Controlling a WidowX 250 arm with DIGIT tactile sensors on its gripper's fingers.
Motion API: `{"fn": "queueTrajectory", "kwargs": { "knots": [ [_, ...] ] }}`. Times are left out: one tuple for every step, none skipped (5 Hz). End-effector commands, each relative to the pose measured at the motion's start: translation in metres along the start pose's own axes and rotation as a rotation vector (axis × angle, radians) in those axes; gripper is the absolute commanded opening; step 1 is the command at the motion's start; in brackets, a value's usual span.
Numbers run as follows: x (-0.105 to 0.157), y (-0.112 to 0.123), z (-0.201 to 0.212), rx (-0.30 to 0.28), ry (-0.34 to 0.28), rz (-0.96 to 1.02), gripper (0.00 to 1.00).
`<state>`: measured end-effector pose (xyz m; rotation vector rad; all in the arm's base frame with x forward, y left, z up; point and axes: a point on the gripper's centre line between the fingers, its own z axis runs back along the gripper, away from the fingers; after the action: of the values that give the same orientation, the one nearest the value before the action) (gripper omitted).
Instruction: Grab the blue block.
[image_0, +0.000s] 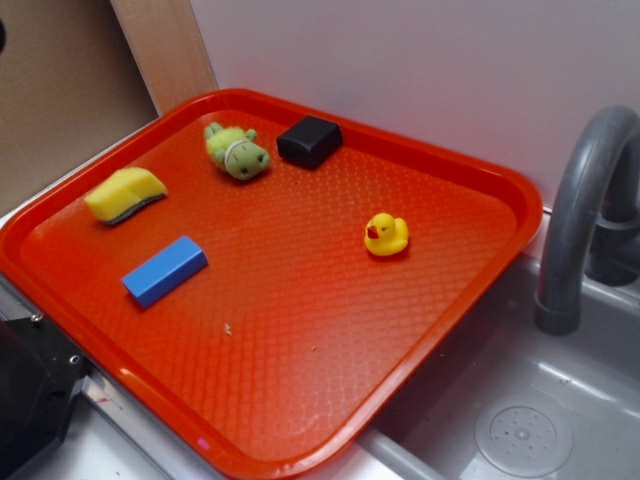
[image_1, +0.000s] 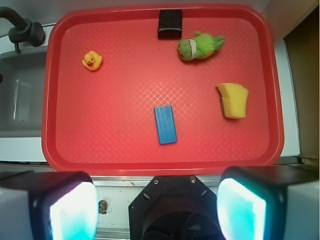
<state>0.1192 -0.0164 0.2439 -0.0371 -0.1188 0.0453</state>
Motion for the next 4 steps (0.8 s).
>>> {"fn": "queueTrajectory", "kwargs": {
  "knots": [
    [0.0, 0.0, 0.0, 0.0, 0.0, 0.0, 1.0],
    [0.0, 0.0, 0.0, 0.0, 0.0, 0.0, 1.0],
    [0.0, 0.0, 0.0, 0.0, 0.0, 0.0, 1.0],
    [0.024, -0.001, -0.049, 0.046, 0.044, -0.008, 1.0]
  ]
}}
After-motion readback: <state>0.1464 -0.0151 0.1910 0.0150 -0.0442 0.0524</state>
